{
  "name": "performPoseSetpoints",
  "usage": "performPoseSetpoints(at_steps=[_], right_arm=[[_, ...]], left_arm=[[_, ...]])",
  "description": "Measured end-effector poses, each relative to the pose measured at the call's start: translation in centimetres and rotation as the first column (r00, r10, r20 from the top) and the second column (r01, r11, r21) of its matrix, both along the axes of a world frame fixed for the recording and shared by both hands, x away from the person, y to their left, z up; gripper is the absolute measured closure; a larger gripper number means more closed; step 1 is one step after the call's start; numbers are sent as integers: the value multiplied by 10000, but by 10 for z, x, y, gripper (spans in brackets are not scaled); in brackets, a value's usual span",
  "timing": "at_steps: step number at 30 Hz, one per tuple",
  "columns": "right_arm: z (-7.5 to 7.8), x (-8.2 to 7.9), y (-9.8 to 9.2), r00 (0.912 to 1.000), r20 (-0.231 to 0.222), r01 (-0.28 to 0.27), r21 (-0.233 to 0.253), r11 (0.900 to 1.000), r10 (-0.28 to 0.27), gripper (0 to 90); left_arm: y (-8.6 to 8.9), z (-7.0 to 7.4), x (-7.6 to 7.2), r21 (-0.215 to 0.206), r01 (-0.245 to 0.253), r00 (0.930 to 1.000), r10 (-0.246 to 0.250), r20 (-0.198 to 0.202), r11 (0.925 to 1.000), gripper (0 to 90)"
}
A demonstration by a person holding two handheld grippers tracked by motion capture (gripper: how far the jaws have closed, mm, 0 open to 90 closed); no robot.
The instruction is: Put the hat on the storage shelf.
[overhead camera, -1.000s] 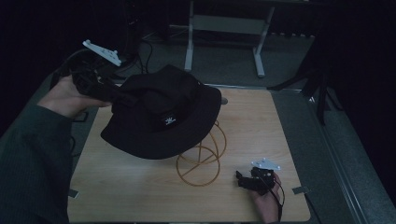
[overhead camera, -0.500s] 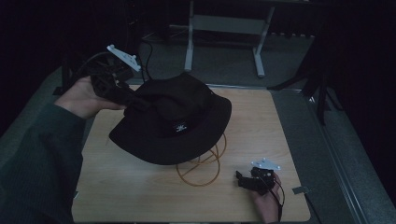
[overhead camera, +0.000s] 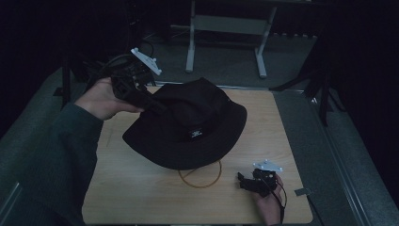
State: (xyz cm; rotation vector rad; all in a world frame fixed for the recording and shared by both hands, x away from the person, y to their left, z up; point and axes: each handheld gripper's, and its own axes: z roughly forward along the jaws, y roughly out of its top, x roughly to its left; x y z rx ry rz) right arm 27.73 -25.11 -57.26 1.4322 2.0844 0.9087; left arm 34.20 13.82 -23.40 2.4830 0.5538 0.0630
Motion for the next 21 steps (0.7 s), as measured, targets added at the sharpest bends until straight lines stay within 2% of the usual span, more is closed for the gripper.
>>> performPoseSetpoints(at_steps=[12, 21], right_arm=[[0, 0, 0, 10000, 7, -13, -6, 10000, 13, 127], [0, 0, 0, 10000, 20, -17, -8, 10000, 17, 127]], left_arm=[[-26, -11, 7, 400, 307, 9994, -301, -159, 9987, 858], [-38, -22, 11, 718, 377, 9988, -352, -354, 9967, 850]])
